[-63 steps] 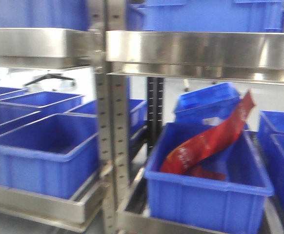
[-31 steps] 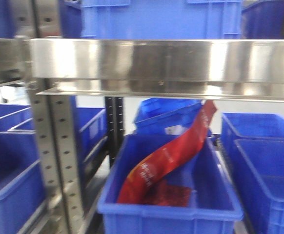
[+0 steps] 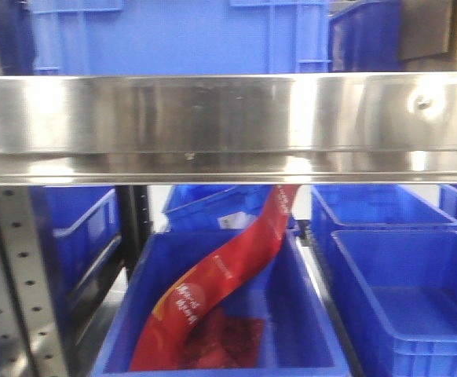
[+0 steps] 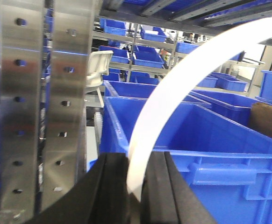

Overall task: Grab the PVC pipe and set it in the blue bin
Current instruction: 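Drive toward the steel shelf of blue bins holding the pipe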

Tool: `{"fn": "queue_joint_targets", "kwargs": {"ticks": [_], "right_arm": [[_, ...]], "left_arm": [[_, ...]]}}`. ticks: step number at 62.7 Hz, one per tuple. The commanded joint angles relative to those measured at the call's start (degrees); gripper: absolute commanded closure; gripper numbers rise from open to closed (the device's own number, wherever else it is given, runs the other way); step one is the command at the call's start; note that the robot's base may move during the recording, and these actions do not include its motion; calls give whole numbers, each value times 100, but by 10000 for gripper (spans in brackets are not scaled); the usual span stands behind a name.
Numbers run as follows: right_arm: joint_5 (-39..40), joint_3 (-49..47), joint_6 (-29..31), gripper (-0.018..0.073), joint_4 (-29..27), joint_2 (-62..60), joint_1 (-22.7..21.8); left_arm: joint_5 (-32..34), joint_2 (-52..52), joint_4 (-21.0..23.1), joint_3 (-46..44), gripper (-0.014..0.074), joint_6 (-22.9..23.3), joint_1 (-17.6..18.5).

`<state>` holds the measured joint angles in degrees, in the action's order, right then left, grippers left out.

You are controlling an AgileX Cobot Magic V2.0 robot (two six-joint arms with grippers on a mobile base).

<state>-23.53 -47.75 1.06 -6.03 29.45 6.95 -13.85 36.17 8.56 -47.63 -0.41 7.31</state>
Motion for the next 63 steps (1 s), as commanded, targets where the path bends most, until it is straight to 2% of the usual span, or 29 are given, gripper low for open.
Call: {"fn": "queue_joint_targets", "kwargs": {"ticks": [1, 63], "right_arm": [[128, -9, 55, 727, 1, -11, 4], [128, -9, 55, 727, 1, -11, 4]], "left_arm": [[153, -26, -1, -1, 707, -4, 41], [153, -26, -1, -1, 707, -4, 41]]}}
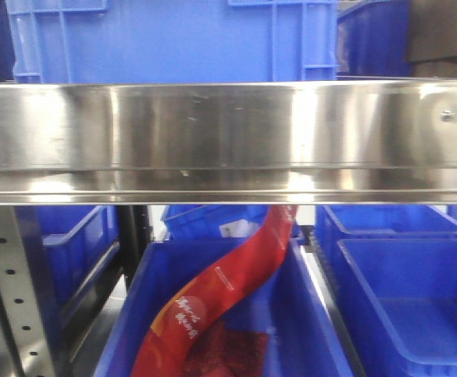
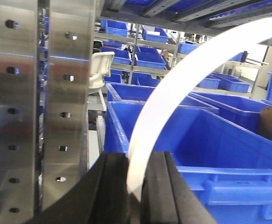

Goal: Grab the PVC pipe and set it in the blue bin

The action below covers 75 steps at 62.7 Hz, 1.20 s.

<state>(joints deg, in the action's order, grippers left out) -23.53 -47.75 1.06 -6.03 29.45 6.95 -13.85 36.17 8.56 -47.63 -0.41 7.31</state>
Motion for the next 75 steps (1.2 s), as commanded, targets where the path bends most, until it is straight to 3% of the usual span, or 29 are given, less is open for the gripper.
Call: {"fn": "queue_joint_targets", "kwargs": {"ticks": [1, 75], "right_arm": [[128, -9, 55, 727, 1, -11, 4], [141, -9, 55, 727, -10, -11, 4]], "left_arm": [[153, -26, -1, -1, 707, -4, 41], [301, -14, 31, -1, 707, -4, 41]]}}
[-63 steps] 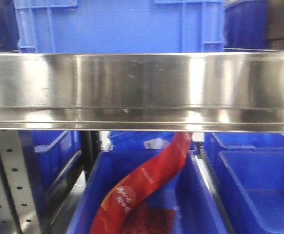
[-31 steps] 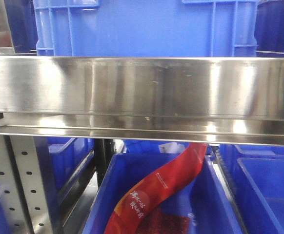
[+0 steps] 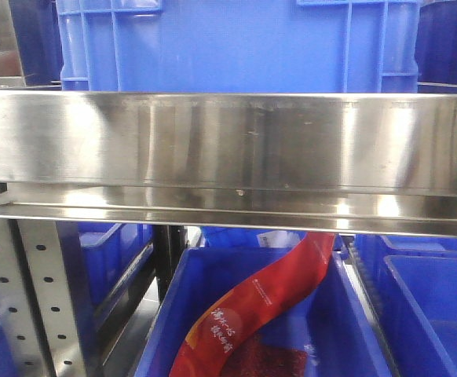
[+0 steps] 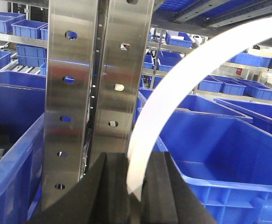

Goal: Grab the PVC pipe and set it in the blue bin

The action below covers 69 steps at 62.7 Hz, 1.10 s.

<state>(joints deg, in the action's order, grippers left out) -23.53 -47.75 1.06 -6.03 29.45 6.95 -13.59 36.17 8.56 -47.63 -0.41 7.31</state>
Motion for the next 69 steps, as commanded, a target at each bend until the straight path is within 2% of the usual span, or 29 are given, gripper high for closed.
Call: {"fn": "queue_joint_targets", "kwargs": {"ticks": [1, 13, 22, 27, 32, 40, 46, 54, 61, 69], "right_arm": [[141, -9, 55, 727, -10, -11, 4], [206, -9, 55, 727, -23, -11, 4], [356, -9, 55, 727, -517, 85, 4], [401, -31, 55, 727, -584, 262, 4], [613, -136, 55, 727, -584, 531, 4], [728, -503, 55, 727, -584, 1053, 16], [728, -853, 55, 727, -584, 1593, 16], [728, -1442, 55, 727, -584, 2298, 87], [728, -2073, 129, 727, -584, 2906, 334], [728, -2751, 517, 727, -572, 3638, 700]], "left_arm": [[299, 0, 31, -1, 707, -4, 41], [179, 79, 8, -1, 707, -4, 41], [-199, 79, 53, -1, 707, -4, 41], [-162, 136, 53, -23, 707, -15, 41], [-53, 268, 53, -189, 707, -216, 69], [-28, 794, 53, -728, 707, -258, 417], [-78, 1358, 11, -1251, 707, -263, 892], [238, 2261, -37, -2040, 707, -263, 1497], [250, 3027, -126, -2821, 707, -263, 1699], [92, 3961, -126, -3713, 707, -263, 1712]]}}
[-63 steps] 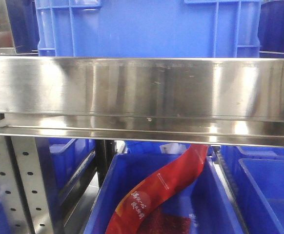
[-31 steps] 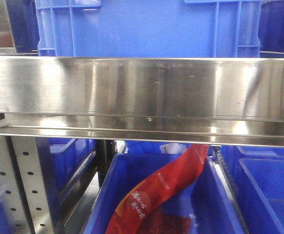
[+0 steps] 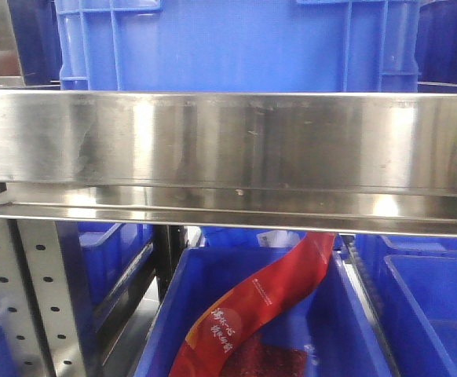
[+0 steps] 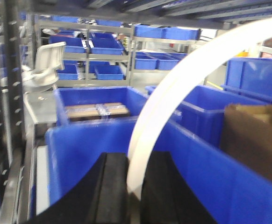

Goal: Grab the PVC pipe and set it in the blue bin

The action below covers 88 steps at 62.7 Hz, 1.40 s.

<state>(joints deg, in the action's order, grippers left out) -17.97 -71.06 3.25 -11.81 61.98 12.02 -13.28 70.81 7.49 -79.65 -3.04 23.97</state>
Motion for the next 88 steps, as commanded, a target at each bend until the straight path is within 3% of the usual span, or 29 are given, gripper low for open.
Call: {"fn": "queue_joint_targets", "kwargs": {"ticks": [1, 19, 38, 43, 49, 52, 59, 73, 88], "right_arm": [[172, -487, 334, 727, 6, 467, 225], [172, -1553, 402, 727, 220, 1917, 712], [-126, -1568, 402, 727, 220, 2256, 737], [-150, -1568, 402, 682, 220, 2257, 737], [-245, -1568, 402, 533, 220, 2257, 737], [-275, -1568, 402, 417, 220, 2257, 737], [-300, -1568, 402, 266, 220, 2257, 737], [-478, -1568, 402, 252, 220, 2257, 737], [-488, -1568, 402, 252, 220, 1913, 737]], "left_arm": [[49, 596, -20, -659, 707, 0, 45], [-750, 2234, 143, -2417, 707, 19, 33], [-1322, 2700, 109, -2566, 702, 19, 33], [-1353, 2708, 109, -2566, 635, 19, 33], [-1423, 2708, 109, -2566, 465, 19, 33], [-1476, 2708, 109, -2566, 376, 19, 33], [-1543, 2708, 109, -2566, 237, 19, 33], [-1579, 2693, 159, -2566, 215, 19, 33], [-1627, 2379, 766, -2566, 225, 19, 33]]}}
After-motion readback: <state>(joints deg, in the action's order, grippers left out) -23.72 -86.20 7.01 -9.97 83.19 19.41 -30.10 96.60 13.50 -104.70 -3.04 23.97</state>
